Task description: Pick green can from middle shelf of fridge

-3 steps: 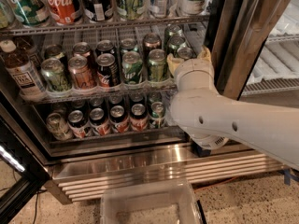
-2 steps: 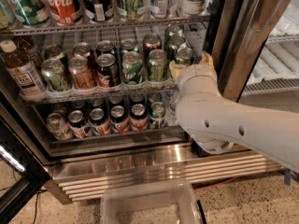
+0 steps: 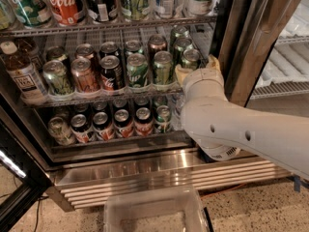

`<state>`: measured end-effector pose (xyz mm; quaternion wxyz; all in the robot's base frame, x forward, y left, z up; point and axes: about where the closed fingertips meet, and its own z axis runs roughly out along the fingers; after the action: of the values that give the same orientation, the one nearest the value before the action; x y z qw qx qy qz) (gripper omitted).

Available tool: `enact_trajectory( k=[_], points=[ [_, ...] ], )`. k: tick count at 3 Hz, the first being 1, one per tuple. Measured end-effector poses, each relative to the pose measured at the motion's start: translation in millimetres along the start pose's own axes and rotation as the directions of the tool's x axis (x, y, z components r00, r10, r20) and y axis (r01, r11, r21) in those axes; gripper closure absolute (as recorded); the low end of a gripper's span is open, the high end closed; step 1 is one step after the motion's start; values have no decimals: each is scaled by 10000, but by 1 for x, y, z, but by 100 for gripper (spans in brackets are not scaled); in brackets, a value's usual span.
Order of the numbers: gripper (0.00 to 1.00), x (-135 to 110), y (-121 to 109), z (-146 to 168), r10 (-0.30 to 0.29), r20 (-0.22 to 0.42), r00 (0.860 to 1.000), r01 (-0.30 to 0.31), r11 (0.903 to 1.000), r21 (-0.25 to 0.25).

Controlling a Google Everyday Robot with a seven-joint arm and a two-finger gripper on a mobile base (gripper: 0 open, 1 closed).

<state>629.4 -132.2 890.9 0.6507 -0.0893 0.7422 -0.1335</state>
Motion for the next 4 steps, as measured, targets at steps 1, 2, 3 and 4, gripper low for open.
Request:
enact_trajectory(
  k=[1,2,3,4],
  points=[
    [42,17,11,-9,-120,-370,9992,98,9981,-608],
    [43,32,25,-25,-213,-835,9963,100,9910,-1334],
    [43,42,32,-37,-211,-1177,9928,4,9848,-1736],
    [43,43,34,-36,-170,-1230,9923,-49,9845,-1755]
  ],
)
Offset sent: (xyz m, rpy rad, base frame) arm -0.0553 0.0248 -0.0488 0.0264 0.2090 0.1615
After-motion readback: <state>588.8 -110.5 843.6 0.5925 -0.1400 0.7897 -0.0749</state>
